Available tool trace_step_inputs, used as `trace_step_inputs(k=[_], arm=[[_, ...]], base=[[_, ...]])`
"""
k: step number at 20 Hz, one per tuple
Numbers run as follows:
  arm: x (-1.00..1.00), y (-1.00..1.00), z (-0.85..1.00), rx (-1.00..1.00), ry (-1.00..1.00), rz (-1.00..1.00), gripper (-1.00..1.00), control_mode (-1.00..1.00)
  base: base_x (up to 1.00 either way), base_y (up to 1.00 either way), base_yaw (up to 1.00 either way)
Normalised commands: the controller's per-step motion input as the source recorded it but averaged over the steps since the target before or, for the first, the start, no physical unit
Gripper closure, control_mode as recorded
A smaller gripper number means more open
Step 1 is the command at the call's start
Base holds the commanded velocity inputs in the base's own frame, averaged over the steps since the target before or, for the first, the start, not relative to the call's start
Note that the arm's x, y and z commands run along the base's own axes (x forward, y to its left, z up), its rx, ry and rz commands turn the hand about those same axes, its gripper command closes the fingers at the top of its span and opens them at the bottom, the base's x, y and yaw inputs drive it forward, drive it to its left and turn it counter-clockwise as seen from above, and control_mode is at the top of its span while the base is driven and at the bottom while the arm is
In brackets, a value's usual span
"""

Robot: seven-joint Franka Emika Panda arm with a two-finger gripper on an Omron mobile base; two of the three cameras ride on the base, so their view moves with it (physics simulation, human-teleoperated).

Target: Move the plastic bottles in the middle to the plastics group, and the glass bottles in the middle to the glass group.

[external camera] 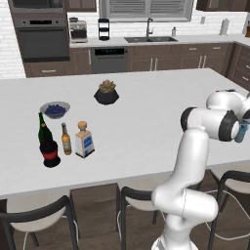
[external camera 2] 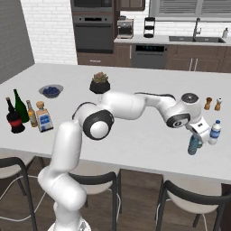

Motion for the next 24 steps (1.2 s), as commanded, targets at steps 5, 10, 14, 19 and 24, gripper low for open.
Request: trace_step_inputs(k=[5, 10, 14, 19, 24], arm=[[-0.63, 0.38, 0.11, 0.00, 0.00, 0.00, -1.00, -1.00], [-0.53, 0.66, 0.00, -0.02, 0.00, 0.00, -1.00, -1.00], [-0.17, 0.95, 0.01, -0.09, 0.00, 0.00, -1.00, -1.00], [-0.02, 1.00, 0.55, -0.14, 0.02, 0.07, -1.00, -1.00], [-0.01, 1.00, 1.00, -0.07, 0.06, 0.27, -1.00, -1.00]], base=[[0.00, 0.00, 0.00], [0.00, 0.00, 0.00], [0.00, 0.00, 0.00], [0.00, 0.00, 0.00], [0.00, 0.00, 0.00]])
